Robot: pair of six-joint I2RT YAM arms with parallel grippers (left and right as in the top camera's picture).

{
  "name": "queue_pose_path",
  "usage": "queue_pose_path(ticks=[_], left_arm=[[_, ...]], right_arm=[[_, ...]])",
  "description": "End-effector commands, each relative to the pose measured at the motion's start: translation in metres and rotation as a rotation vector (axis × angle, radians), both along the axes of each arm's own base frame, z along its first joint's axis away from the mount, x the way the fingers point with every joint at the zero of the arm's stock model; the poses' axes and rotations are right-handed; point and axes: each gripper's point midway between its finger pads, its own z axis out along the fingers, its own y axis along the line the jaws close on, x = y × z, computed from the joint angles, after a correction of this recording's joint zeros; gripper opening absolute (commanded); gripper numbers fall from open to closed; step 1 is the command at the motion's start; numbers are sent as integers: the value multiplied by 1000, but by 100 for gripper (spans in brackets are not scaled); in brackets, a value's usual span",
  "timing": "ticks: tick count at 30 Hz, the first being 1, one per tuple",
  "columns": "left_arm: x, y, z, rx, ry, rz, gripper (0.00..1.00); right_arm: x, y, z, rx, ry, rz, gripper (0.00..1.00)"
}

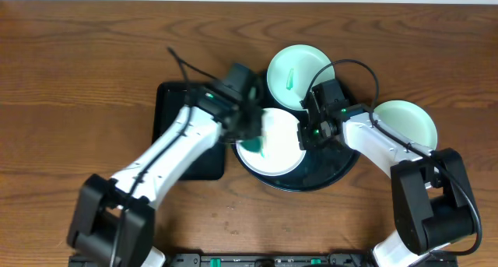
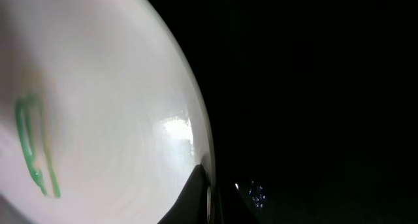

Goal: Clean dirty plates on tray and stack at the side
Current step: 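Scrub the white plate with the sponge while the right gripper holds it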

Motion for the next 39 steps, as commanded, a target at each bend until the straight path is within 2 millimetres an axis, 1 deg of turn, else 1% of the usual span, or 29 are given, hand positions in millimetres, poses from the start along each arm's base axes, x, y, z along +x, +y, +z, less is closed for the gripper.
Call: queue_pose_path(ticks=[1,2,3,5,8,11,12,14,15,16,17,19,21,23,25,26,27,31,34,36,39], left_arm=[[-7,-27,-18,-49,79,25,7],[-8,-37,-22,-72,90,5,7],[-9,-42,-26,-84,99,-1,7],[-8,-46,-39,-88,132,22,7],[-6,-41,-61,-52,163,28,7],[-5,-30,-86,-5,192,1,7],[-4,-24,-93,24,195,-4,7],[-2,0,-109,136,193,11,7],[-1,19,-115,224,182,27,7],[1,33,-118,291,169,33,7],[4,52,-118,378,149,38,7],[10,78,-116,502,116,39,7],[15,98,-112,592,93,49,7],[15,99,-112,590,93,42,7],[13,90,-114,541,111,36,7],[11,81,-116,487,129,30,7],[8,67,-117,412,152,19,7],[-9,-13,-119,11,260,-80,7],[-30,-67,-115,-242,347,-190,7],[-43,-85,-115,-323,393,-240,8],[-56,-94,-117,-334,417,-275,7]], right_arm=[[-14,2,-15,-11,67,6,1],[-14,2,-15,-11,67,6,1],[-15,2,-15,-12,69,6,1],[-16,1,-15,-13,72,6,1],[-16,1,-15,-14,76,6,1],[-17,2,-15,-14,76,8,1],[-17,2,-15,-14,76,8,1],[-17,2,-15,-15,78,8,1],[-18,2,-15,-15,79,8,1],[-18,1,-16,-16,82,9,1],[-18,1,-16,-17,82,9,1],[-19,1,-16,-17,83,8,1],[-18,1,-16,-16,82,9,1],[-18,1,-16,-16,82,9,1],[-18,1,-16,-17,83,9,1],[-19,1,-16,-17,84,9,1],[-19,1,-16,-18,85,9,1],[-20,1,-16,-19,87,9,1],[-20,1,-16,-19,89,9,1],[-21,1,-16,-20,91,9,1],[-21,0,-16,-20,92,9,1]])
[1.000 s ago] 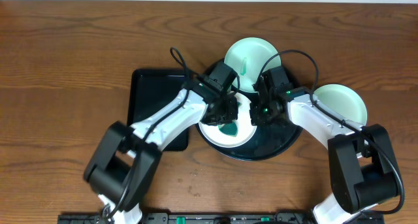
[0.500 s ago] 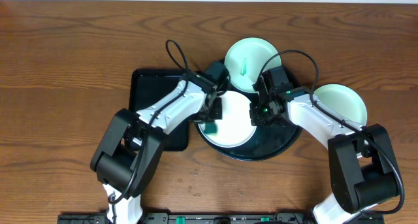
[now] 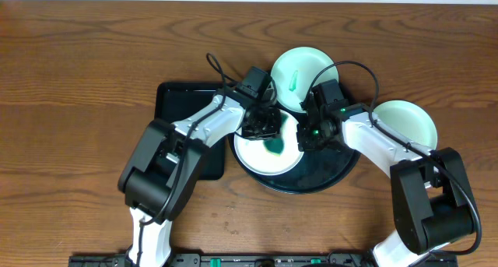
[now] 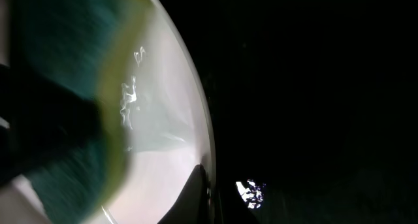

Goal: Clean dirty plates on tray and stack at the side
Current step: 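Scrub the white plate with the sponge while the right gripper holds it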

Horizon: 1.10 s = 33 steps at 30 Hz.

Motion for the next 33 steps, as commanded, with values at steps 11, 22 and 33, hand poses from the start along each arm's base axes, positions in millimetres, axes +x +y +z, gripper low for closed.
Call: queue_pose_path(ticks=[11,22,33], left_arm=[[-65,38,-57,318,176,-53,7],[-18,130,-50,837,-72,81,7],[16,170,-33,1086,-291,55,7]], right_arm=[[-13,-2,-15,-34,48,26,1],[-11,-1,-15,-32,39,26,1],[-13,-2,-15,-35,49,26,1]])
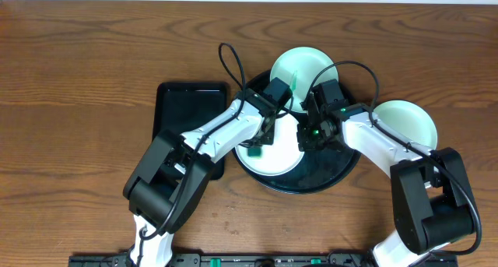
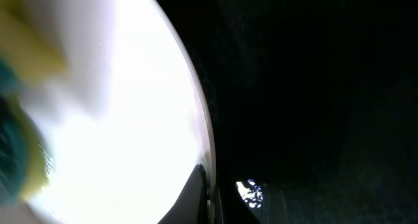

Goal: Clean dirty plates on tray and stack at the side
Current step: 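Scrub the white plate with the sponge while the right gripper holds it, then return the sponge to the small black tray with the left gripper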

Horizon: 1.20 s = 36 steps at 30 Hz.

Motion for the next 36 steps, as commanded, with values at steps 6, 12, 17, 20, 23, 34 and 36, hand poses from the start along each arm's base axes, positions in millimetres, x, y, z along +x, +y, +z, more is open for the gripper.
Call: queue_pose_path(ticks=[6,12,17,20,23,34,36], left_arm=[[20,83,-27,416,-86,-62,7],[17,90,-20,462,-79,-64,7],[16,89,1,447,-90,48,7],[16,75,18,348,-74,77,7],[16,60,43,203,-70,104,7],[27,134,124,48,-148,327,7],[26,155,115,66,-122,371,7]], right_arm=[[-13,-2,-15,-35,50,27,1],[-13,-2,-16,-35,50,27,1],[-13,-2,-15,-35,50,27,1],[-13,-2,-16,-36,50,27,1],[-13,-2,-16,-36,48,34,1],[-13,-4,-16,-47,45,31,1],[-12,-5,-16,-53,42,30,1]])
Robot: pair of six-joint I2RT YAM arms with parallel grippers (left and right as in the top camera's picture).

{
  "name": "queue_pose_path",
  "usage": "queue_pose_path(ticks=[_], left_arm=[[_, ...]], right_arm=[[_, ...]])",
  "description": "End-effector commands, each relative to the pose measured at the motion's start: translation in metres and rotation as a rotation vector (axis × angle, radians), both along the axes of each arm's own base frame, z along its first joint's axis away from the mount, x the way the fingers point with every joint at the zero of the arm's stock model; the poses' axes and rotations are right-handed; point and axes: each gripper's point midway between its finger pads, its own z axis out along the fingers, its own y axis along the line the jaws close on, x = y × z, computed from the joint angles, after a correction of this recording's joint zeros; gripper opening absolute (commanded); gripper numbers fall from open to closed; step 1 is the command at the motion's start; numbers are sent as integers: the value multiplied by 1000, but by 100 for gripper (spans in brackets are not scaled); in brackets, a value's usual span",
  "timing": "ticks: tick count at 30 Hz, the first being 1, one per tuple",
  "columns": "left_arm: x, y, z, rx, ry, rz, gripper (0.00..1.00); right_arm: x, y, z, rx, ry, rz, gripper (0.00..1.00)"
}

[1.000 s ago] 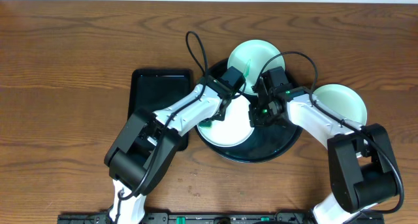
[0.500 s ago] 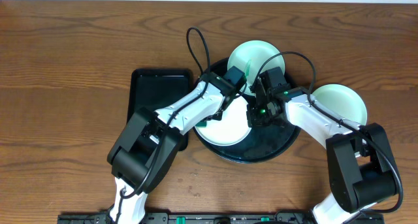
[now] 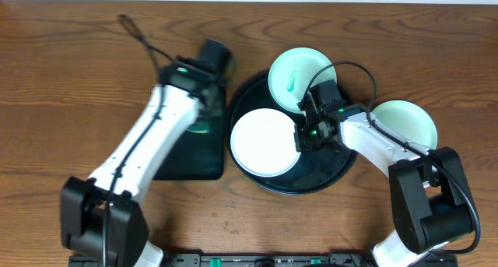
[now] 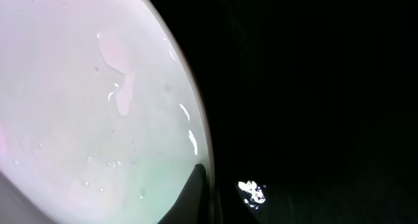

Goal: Clean dirty plates on tray and stack at the side
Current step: 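Return the sponge to the small black tray with the left gripper, then lift the white plate with the right gripper and tilt it over the tray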

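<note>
A wiped white plate (image 3: pixel 263 141) lies on the round black tray (image 3: pixel 331 170); in the right wrist view the plate (image 4: pixel 85 100) shows wet droplets and no marks. My right gripper (image 3: pixel 302 136) (image 4: pixel 208 185) is shut on its right rim. A second plate (image 3: pixel 299 71) with a green smear sits at the tray's back. My left gripper (image 3: pixel 205 115) is over the rectangular black tray (image 3: pixel 179 162), shut on a teal sponge (image 3: pixel 201 127) that is mostly hidden under it.
A clean pale-green plate (image 3: pixel 406 123) rests on the wooden table to the right of the round tray. The left arm's cable (image 3: pixel 144 37) loops over the table at the back left.
My left gripper with the sponge has left the white plate and is now over the rectangular tray on the left. The plate is fully uncovered. The right gripper still grips its rim.
The white plate carried a green smear, with my right gripper on its rim and the sponge at its left part. Then the sponge was at the plate's middle, then lower left with the smear gone. Now the plate is bare and the sponge is over the rectangular tray.
</note>
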Motion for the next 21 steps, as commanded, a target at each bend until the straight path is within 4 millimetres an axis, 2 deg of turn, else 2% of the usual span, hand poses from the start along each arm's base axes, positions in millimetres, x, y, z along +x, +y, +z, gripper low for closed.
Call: queue_pose_path(ticks=[1,4,9,11,12,14,17,21], left_arm=[[-1,29,-19,12,56,71,7],[-4,40,-44,-35,117,69,8],[-8,34,-84,-180,195,47,8],[-9,30,-90,-222,217,52,17],[-10,28,-91,-235,221,52,26],[-9,27,-88,-239,214,44,39],[-6,27,-78,-242,184,31,50],[-4,28,-46,-254,107,25,55]], right_arm=[[-9,-14,-16,-84,30,18,1],[-9,-14,-17,-88,28,17,1],[-7,-19,-17,-113,21,11,1],[-7,-19,-17,-113,21,11,1],[-7,-19,-17,-113,21,7,1],[-4,-21,-17,-130,16,-18,1],[-2,-21,-7,-138,25,-17,1],[8,-22,22,-177,10,-5,1]])
